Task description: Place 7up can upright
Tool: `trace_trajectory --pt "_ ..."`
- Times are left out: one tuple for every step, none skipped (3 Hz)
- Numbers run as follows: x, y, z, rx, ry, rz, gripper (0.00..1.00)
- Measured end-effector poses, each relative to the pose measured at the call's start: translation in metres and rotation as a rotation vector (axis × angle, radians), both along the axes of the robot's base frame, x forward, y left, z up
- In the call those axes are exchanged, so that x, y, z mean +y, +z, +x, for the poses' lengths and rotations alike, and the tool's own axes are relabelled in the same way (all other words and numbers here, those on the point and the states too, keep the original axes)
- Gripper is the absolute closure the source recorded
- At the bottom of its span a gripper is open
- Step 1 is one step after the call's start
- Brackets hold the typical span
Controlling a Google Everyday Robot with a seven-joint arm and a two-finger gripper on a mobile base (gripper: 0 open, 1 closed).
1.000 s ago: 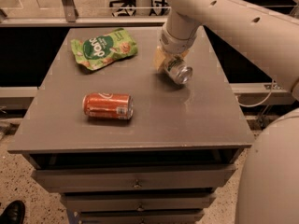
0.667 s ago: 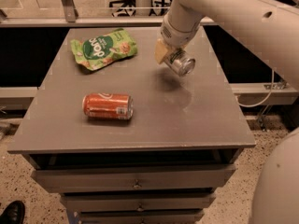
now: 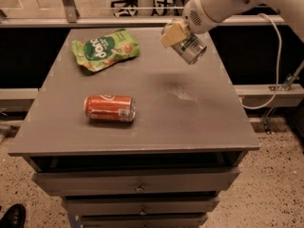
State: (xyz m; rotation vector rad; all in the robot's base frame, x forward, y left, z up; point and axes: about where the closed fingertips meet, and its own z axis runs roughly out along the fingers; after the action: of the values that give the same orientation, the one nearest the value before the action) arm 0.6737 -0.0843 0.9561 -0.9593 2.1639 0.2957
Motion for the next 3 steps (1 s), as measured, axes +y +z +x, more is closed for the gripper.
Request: trace_trajectory --pt "-0.003 0.013 -0.014 -0.074 0.101 0.159 1.00" --pt "-0.018 0.022 -0.032 -0.141 0.196 0.308 1.00" --pt "-0.038 0.018 -0.048 -0.229 0.309 0.410 1.00"
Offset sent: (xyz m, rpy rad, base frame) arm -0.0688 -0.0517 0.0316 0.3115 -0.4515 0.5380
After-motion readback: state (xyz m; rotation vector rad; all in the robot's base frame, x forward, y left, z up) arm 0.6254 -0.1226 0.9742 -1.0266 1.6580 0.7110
